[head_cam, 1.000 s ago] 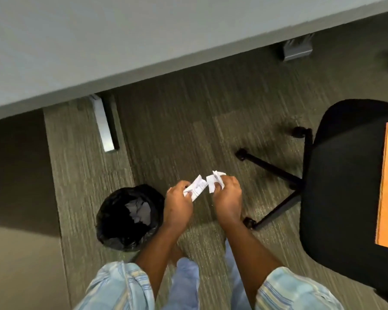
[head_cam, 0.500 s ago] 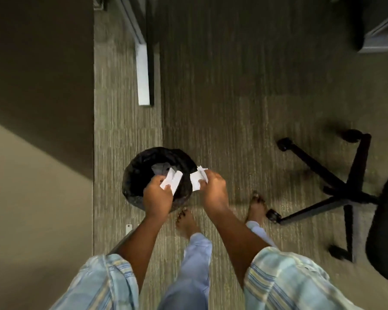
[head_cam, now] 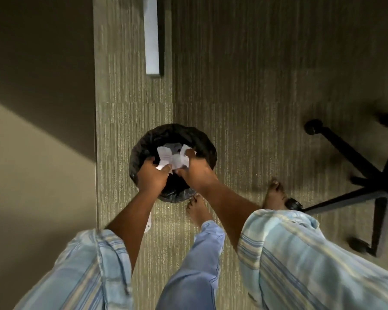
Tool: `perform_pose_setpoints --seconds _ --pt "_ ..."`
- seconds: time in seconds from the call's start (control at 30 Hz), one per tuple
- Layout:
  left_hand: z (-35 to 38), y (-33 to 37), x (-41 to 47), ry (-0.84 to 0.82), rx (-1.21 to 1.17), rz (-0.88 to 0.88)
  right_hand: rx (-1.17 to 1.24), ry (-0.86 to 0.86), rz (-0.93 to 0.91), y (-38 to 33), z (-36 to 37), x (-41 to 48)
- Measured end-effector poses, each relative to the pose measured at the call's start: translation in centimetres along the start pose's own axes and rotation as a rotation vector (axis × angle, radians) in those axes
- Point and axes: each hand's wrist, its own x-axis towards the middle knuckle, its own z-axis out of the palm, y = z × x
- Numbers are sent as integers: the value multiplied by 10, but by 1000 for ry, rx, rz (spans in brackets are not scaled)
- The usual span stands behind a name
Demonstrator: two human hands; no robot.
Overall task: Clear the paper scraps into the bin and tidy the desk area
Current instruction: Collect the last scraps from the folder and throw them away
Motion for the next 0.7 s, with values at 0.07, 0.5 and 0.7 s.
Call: perform_pose_setpoints --seconds 0.07,0.5,0.7 --pt "4 -3 4 -22 -16 -29 -37 -8 -64 0 0 -1" --pt "-15 23 -38 55 52 62 -198 165 -67 -9 -38 -41" --pt "-20 65 -80 73 134 224 -191 290 -100 -20 -68 -77"
